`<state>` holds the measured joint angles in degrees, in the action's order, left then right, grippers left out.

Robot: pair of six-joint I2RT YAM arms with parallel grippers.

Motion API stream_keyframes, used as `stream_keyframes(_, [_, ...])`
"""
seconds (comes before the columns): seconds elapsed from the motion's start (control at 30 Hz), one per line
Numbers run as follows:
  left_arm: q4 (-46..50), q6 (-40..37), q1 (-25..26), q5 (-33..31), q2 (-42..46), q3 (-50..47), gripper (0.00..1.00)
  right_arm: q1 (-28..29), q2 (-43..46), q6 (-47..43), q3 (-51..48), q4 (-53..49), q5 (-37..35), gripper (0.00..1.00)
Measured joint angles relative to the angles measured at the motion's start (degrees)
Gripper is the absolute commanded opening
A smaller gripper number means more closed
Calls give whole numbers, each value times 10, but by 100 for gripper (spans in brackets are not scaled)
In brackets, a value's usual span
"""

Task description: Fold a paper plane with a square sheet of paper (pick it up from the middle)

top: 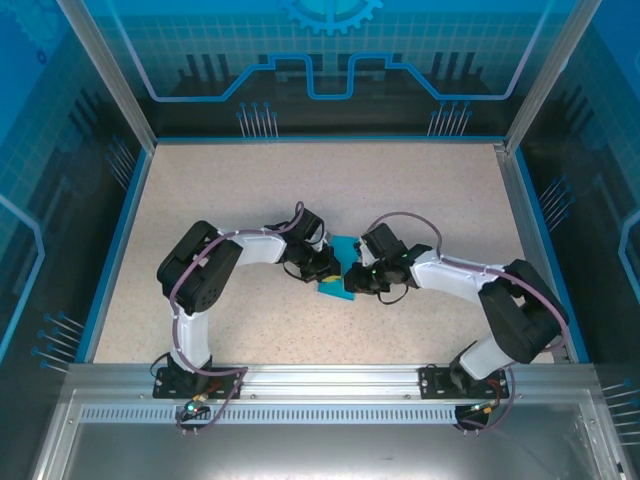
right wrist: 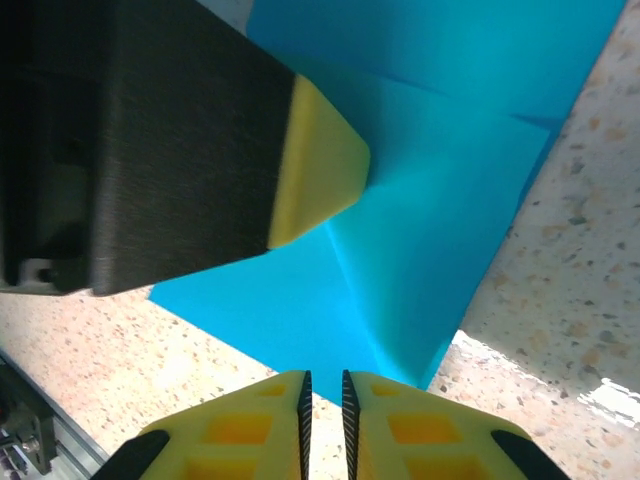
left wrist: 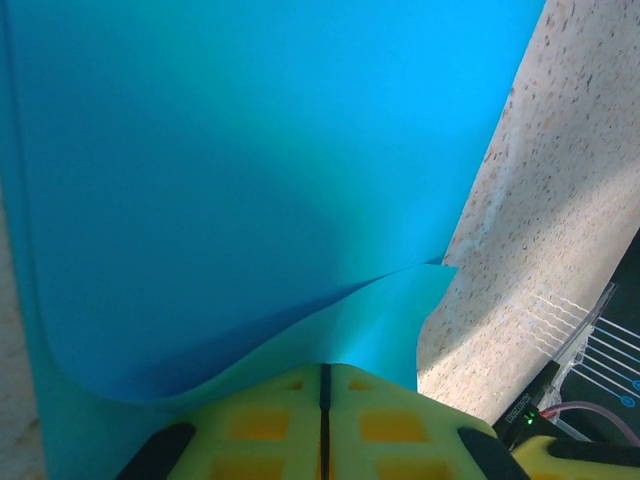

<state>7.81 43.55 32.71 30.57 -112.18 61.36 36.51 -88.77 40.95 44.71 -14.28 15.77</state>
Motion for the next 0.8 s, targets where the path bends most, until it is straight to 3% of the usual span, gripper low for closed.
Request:
stream_keyframes(0.2, [0, 0, 0, -1, 0, 0, 9, 6, -39, 0, 10, -3, 1, 17])
stream_keyframes(0.8, [0, 0, 0, -2, 0, 0, 9, 6, -40, 0, 17, -26, -6, 16])
